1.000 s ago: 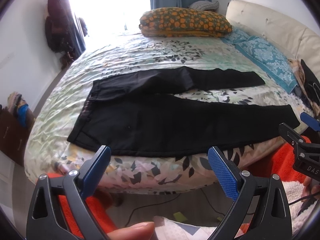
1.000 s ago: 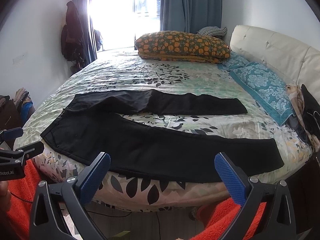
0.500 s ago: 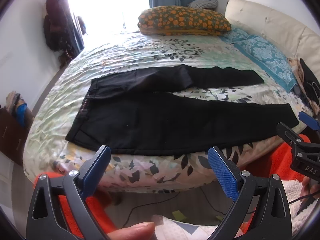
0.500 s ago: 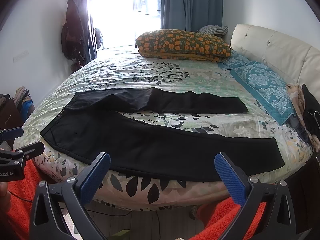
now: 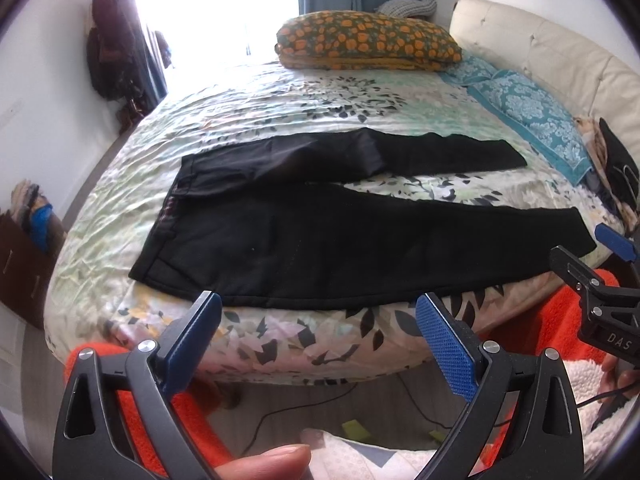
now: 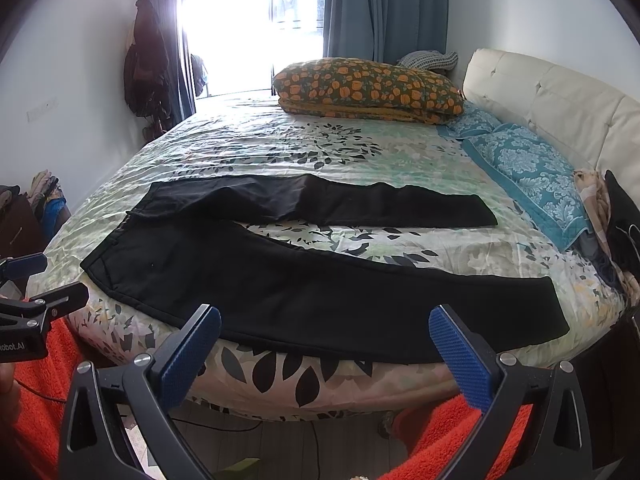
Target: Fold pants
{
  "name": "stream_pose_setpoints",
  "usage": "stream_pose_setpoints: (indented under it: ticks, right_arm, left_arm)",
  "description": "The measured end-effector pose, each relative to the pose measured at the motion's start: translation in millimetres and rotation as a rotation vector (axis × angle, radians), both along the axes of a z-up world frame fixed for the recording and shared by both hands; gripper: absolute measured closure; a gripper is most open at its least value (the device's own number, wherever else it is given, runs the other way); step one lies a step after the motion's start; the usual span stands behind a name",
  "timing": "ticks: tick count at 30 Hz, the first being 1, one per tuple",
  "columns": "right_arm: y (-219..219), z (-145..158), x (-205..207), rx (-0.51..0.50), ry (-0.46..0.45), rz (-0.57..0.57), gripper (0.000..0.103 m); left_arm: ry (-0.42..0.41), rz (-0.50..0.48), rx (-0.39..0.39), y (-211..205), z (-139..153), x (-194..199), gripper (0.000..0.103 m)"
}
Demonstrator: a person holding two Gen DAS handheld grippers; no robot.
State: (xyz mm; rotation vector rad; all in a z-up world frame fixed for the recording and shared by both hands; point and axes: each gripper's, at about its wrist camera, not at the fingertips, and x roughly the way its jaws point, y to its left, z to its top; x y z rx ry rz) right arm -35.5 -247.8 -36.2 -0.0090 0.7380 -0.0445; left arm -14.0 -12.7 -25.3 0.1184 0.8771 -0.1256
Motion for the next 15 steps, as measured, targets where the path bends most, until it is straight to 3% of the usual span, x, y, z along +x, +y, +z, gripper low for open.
stream_pose_setpoints:
  ticks: [15]
  right_arm:
    - [-1.5, 6.7, -8.4, 0.0, -0.031, -0.01, 0.0]
  left_arm:
    - [-0.009, 0.032, -0.042, 14.8, 3.9, -4.8, 0.004]
